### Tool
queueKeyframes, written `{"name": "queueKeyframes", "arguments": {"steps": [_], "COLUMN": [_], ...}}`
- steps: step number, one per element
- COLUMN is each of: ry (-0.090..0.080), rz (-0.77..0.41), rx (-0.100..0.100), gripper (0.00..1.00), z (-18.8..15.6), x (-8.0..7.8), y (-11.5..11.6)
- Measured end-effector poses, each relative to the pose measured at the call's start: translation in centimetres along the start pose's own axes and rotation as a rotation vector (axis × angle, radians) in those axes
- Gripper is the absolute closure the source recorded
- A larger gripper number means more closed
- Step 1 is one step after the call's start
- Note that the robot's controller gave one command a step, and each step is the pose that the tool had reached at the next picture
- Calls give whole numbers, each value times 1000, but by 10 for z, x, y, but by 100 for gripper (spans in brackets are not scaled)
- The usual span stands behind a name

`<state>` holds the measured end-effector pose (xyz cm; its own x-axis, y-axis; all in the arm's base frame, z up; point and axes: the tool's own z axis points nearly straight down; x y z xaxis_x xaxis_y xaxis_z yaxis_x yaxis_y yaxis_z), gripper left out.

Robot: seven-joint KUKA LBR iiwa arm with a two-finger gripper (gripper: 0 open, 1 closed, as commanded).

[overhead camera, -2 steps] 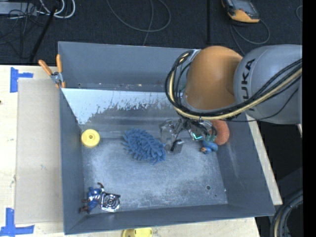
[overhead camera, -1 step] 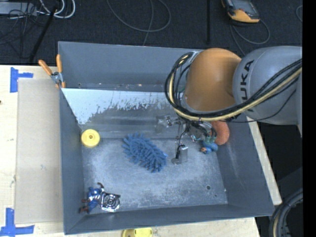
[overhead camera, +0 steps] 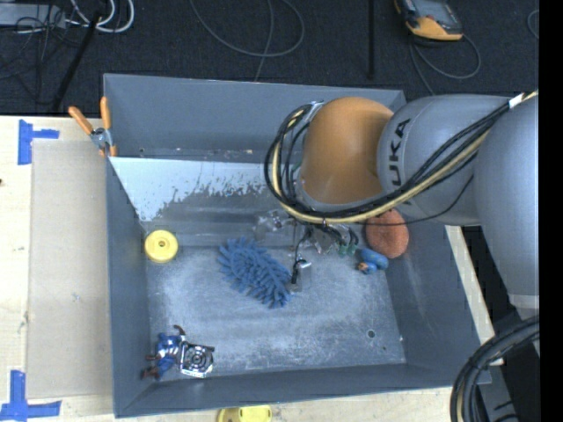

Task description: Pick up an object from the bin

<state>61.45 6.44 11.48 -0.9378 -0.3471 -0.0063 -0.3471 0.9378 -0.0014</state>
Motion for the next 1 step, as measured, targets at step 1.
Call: {"name": "queueKeyframes", "arguments": {"steps": [1], "ry": [8], "rz": [151], "rx": [-1], "gripper": [0], "z": [29], "x": [-1], "y": [3]}}
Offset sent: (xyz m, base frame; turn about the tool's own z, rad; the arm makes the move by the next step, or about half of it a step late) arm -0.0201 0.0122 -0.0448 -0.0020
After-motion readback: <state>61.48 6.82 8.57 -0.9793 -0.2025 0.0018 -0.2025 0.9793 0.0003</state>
